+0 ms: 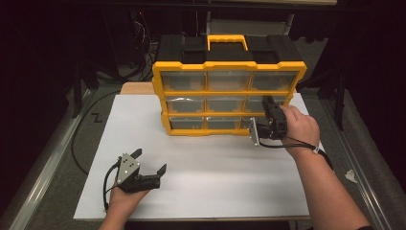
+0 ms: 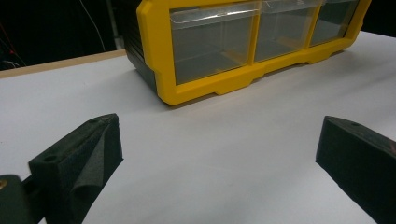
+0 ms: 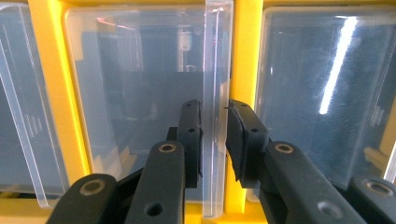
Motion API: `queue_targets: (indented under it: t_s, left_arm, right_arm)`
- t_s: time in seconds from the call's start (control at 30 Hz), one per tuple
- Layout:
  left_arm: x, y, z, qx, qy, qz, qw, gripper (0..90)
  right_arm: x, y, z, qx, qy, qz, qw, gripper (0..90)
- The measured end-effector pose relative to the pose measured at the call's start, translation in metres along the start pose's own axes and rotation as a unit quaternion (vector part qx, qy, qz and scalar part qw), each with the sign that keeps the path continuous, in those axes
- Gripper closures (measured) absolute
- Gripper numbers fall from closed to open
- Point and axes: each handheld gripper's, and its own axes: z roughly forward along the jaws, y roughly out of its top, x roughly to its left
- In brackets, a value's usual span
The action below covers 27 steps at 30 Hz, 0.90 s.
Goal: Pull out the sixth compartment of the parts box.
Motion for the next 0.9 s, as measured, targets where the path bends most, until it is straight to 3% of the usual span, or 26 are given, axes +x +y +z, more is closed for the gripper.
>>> queue_targets:
  t_s: [0.27,0.53,0.77,0.8,0.9]
  left_arm:
    - [0.0,0.0,0.0,0.0,-0.001,-0.002,1.0,1.0]
    - [0.001,0.0,0.0,-0.002,-0.001,-0.004,1.0,1.0]
    - [0.001,0.0,-0.001,-0.005,-0.002,-0.006,1.0,0.9]
    - [0.0,0.0,-0.001,-0.006,-0.002,-0.006,1.0,0.9]
    - [0.0,0.0,-0.001,-0.006,-0.003,-0.006,1.0,0.9]
  right_arm:
    - [0.003,0.003,0.0,0.014,-0.01,-0.004,0.9998,80.2]
    - [0.002,0.003,-0.002,0.015,-0.005,-0.002,0.9999,80.7]
    - [0.002,0.003,-0.013,0.014,-0.007,-0.006,0.9999,80.7]
    - [0.003,0.003,-0.016,0.016,-0.005,0.003,0.9999,80.7]
    - [0.002,0.003,-0.022,0.012,-0.008,-0.007,0.9999,80.7]
